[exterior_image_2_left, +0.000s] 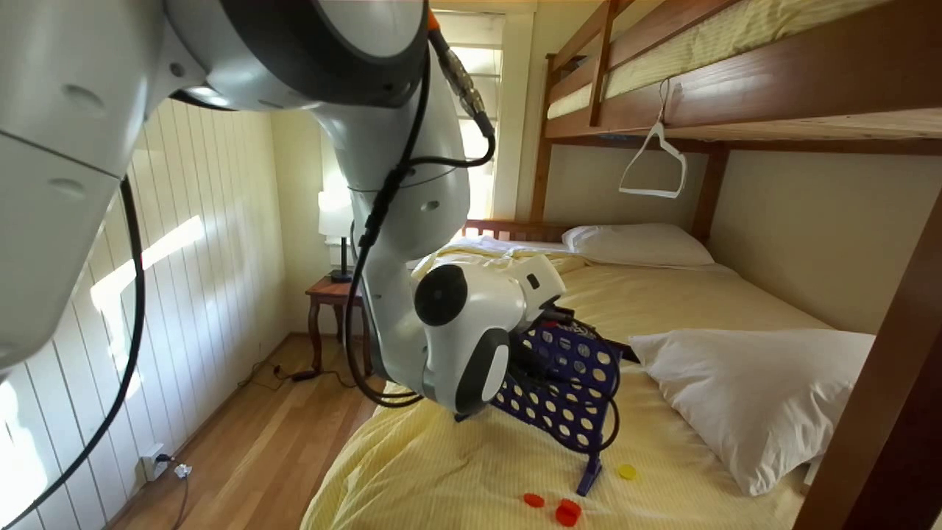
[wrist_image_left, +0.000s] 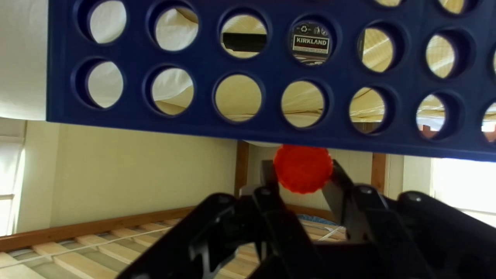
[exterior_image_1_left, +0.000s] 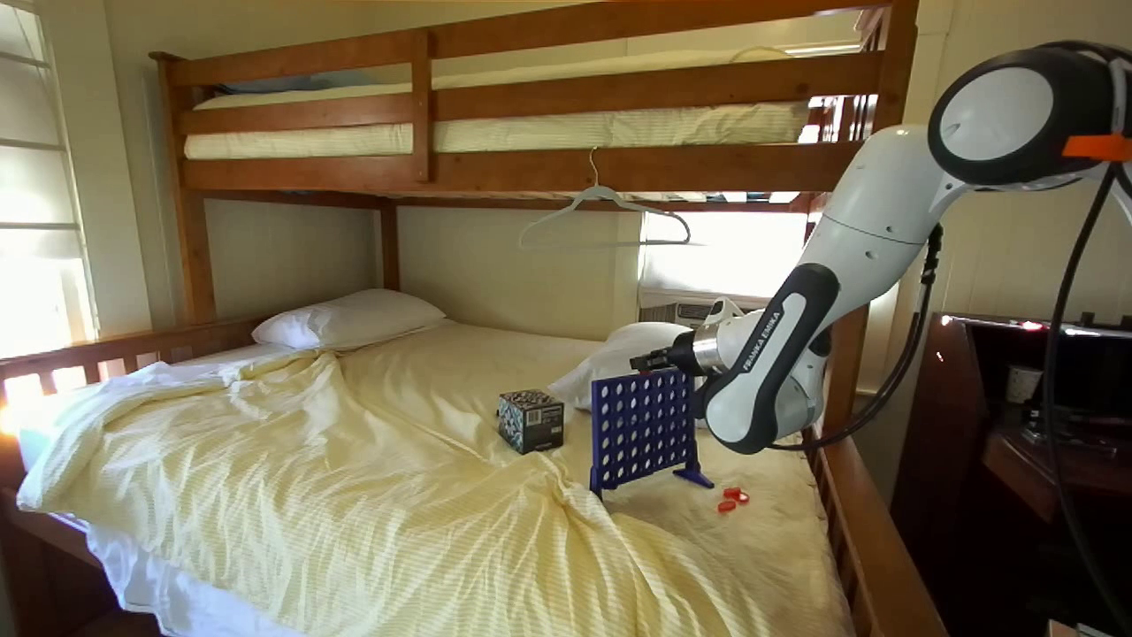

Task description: Put one orange chip in the blue gameboard.

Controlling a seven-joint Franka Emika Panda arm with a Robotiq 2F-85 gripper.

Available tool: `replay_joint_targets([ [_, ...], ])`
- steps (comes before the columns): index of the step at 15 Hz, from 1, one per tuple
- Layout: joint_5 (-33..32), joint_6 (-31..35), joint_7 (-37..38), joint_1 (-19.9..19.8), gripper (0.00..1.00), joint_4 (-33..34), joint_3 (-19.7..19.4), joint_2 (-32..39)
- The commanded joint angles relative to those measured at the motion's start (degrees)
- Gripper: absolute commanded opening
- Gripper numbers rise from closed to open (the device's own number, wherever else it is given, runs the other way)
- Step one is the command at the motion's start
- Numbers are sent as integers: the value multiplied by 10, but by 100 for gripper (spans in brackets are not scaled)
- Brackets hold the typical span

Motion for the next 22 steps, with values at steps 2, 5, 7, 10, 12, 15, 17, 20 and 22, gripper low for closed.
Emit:
replay_joint_targets([
  [2,-1,2,-5,0,67,-2,2,3],
  [5,-3,4,-2,-1,88,-3,3,4],
  [7,-3,5,-2,0,99,-4,3,4],
  [10,-4,7,1,-1,100,-8,5,0],
  [12,-6,12,3,-1,100,-13,7,-5],
  [15,-4,24,6,-1,100,-28,9,-20],
  [17,0,28,12,-1,100,-46,11,-38],
  [20,23,6,16,2,100,-83,8,-79],
  [22,23,-13,21,0,100,-113,7,-112],
])
